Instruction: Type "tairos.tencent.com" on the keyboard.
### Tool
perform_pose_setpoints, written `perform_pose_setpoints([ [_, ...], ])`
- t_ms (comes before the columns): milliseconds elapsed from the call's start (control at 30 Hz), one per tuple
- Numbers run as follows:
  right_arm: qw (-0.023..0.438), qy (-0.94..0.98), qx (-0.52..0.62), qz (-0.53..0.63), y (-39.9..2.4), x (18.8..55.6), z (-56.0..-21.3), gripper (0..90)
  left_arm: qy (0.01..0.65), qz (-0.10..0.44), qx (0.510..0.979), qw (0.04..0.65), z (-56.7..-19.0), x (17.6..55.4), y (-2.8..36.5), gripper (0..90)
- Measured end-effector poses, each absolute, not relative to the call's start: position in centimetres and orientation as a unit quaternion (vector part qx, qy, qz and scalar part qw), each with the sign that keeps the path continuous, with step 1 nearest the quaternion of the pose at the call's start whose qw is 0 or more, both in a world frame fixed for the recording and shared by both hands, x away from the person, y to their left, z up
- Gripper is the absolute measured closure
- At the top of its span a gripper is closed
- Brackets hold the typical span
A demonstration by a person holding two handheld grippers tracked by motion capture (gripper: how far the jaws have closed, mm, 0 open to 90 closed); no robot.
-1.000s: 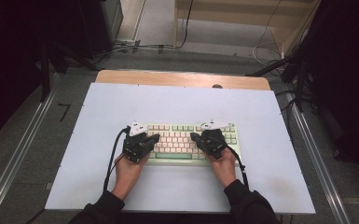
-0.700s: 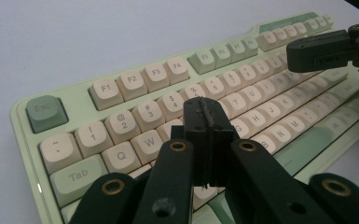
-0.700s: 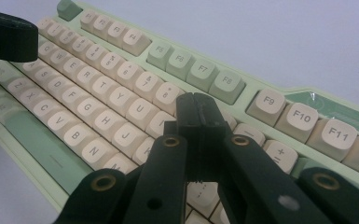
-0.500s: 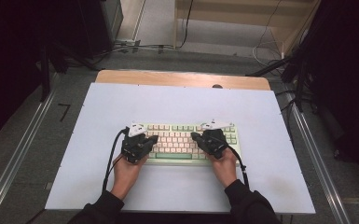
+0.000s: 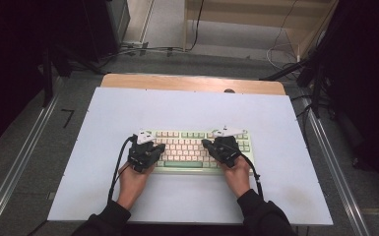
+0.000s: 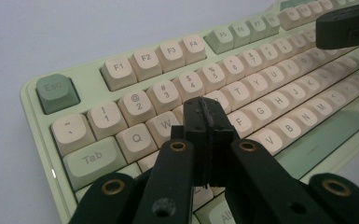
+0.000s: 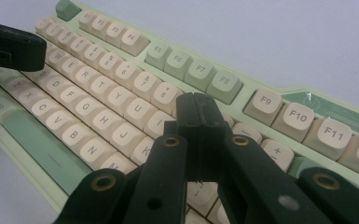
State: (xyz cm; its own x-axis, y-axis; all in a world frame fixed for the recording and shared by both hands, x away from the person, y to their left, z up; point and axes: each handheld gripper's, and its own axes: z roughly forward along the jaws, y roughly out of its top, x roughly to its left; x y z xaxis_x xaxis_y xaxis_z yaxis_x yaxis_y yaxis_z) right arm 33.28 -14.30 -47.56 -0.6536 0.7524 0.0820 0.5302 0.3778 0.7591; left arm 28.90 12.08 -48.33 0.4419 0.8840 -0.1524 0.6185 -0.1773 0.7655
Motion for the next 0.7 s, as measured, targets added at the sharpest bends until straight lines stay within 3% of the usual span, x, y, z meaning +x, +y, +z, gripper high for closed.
perform_pose_setpoints([
  [700,0.143,0.817,0.392,0.397,-14.49,33.32,-47.54,87.3,0.502,0.166,0.755,0.387,-48.57,29.01,12.01,90.0],
])
